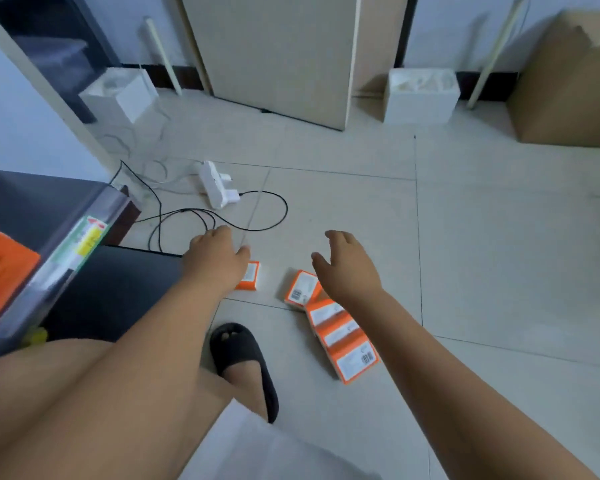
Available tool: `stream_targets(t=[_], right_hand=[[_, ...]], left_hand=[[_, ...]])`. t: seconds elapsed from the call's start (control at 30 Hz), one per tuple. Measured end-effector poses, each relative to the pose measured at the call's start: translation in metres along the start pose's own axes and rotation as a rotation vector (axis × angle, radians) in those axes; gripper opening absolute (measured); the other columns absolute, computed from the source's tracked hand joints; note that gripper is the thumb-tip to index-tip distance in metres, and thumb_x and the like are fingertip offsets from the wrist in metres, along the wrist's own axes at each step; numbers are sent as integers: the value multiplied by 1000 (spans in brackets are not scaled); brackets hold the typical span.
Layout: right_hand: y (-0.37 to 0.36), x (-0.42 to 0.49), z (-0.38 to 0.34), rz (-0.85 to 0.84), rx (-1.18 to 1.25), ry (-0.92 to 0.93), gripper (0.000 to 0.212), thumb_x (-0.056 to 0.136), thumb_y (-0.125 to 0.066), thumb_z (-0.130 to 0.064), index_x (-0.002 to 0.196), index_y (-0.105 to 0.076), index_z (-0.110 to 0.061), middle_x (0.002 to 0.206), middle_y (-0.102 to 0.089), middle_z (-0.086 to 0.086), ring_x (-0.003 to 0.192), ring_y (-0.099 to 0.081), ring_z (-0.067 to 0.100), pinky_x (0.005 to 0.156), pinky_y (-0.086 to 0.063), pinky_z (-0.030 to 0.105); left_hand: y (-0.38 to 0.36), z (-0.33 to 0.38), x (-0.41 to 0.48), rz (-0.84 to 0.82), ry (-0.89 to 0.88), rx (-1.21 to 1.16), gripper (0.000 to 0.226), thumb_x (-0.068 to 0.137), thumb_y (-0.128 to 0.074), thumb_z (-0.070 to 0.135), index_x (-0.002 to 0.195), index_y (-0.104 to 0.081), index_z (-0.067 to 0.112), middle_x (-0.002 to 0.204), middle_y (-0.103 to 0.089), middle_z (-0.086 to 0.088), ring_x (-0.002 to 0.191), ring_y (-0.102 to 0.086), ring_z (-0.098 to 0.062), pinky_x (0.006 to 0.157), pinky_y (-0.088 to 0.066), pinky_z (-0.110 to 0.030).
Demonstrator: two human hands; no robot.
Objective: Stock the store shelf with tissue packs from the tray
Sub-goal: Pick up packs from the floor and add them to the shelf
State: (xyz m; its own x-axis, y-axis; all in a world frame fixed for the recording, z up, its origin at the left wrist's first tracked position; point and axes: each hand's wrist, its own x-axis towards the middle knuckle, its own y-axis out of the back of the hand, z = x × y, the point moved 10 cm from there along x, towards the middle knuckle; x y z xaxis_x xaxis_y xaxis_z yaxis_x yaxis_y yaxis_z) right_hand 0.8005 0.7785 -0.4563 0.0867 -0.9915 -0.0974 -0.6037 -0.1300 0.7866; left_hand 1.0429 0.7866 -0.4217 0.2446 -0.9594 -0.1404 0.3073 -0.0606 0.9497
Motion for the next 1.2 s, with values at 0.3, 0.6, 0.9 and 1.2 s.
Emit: stream_targets(t=[0.3, 0.6, 0.9, 1.2], right_hand=[[-124, 48, 74, -259, -99, -185, 59, 101, -56, -33, 154, -38, -14, 157, -40, 7, 143, -41, 27, 108, -41, 40], [-245, 105, 104, -420, -303, -235, 66, 89, -51, -19, 153, -34, -15, 155, -40, 6, 147, -30, 39, 119, -31, 52], [-295, 113, 137, -459, -467, -271, 101, 83, -76, -27, 159, -9, -26, 165, -6, -1, 136, -36, 42, 108, -40, 49], [-286, 115, 112, -207, -76, -104, 76, 73, -72, -37, 144, -49, -19, 146, -48, 3, 114, -54, 38, 95, -48, 42]], left_hand=[[-150, -65, 60, -188, 27, 158, 47, 95, -57, 37, 133, -59, 10, 131, -63, -15, 121, -53, -38, 97, -50, -49], [-242, -114, 140, -330, 215, -33, 95, 85, -75, 37, 158, -16, 23, 153, -41, -15, 138, -37, -43, 111, -39, -53], [-302, -134, 169, -525, 336, 91, 91, 78, -77, 46, 150, -21, 34, 156, -14, -7, 134, -29, -50, 83, -35, -45], [-277, -144, 182, -264, 433, -346, 67, 74, -77, 41, 128, -40, 28, 131, -36, -6, 107, -54, -38, 87, -56, -46]])
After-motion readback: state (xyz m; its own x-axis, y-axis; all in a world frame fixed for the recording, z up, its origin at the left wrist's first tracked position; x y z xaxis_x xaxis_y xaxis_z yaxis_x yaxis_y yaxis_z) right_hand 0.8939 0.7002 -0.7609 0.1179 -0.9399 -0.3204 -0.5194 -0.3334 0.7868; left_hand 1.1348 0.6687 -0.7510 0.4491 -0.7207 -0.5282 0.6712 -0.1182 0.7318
